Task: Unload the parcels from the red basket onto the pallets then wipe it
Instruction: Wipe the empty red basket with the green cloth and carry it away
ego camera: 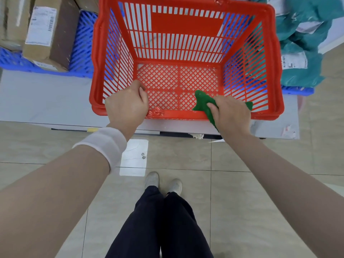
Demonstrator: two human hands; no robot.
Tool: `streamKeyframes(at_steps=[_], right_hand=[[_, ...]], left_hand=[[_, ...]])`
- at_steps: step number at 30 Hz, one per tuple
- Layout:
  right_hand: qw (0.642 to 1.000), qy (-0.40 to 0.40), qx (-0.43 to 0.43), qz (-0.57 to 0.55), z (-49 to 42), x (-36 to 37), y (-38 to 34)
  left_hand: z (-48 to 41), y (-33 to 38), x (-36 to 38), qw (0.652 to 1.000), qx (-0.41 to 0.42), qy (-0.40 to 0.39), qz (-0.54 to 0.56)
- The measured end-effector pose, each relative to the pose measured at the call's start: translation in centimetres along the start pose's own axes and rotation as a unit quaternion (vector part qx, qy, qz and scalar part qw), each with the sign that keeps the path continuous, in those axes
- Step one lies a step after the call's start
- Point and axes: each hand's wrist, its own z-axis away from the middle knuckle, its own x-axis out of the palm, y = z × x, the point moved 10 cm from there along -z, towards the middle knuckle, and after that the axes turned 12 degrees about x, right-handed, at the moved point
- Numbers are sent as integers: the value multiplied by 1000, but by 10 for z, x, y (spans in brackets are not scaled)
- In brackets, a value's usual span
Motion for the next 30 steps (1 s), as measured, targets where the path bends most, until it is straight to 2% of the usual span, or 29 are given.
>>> streamKeyframes(at_steps=[3, 5, 7, 8, 9, 11, 12, 13, 16, 18, 20, 22, 24, 27, 30], right_hand=[[985, -106, 133, -13, -16, 23, 17], [963, -161, 163, -145, -28, 19, 25], [935, -177, 121, -282, -31, 0, 15], [930, -203, 77, -296, -25, -3, 2], [939, -230, 25, -254, -14, 1, -15], [964, -252, -82, -29, 13, 31, -40], [965, -233, -111, 53, 20, 42, -50], [966, -217, -114, 85, 20, 47, -57], [984, -160, -73, 35, -1, 45, -63], [980, -191, -40, 27, -14, 55, -63], [951, -309, -2, 13, -20, 75, -64], [898, -439, 35, -12, -14, 94, -64], [849, -524, 64, -11, -6, 100, -54], [822, -555, 89, 85, -2, 92, -13], [827, -533, 98, 146, -7, 82, 6]], left_hand=[[0, 1, 0, 1000, 3, -5, -3], [0, 2, 1, 1000, 3, -12, -2], [0, 2, 1, 1000, 1, -14, -1], [0, 1, 1, 1000, 0, -13, 1], [0, 1, 0, 1000, 0, -10, 4], [1, 2, 0, 1000, 2, -6, 7], [2, 2, 0, 1000, 4, -3, 7], [2, 2, 0, 1000, 6, 0, 6], [1, 1, 1, 1000, 3, 2, 4], [0, 1, 1, 1000, 2, -3, 4], [0, 1, 0, 1000, 2, -3, 6], [1, 1, 0, 1000, 1, -2, 8], [0, 1, 1, 1000, -6, -8, 10], [-1, -2, 2, 1000, -20, -19, 10], [-1, -2, 2, 999, -29, -22, 18]])
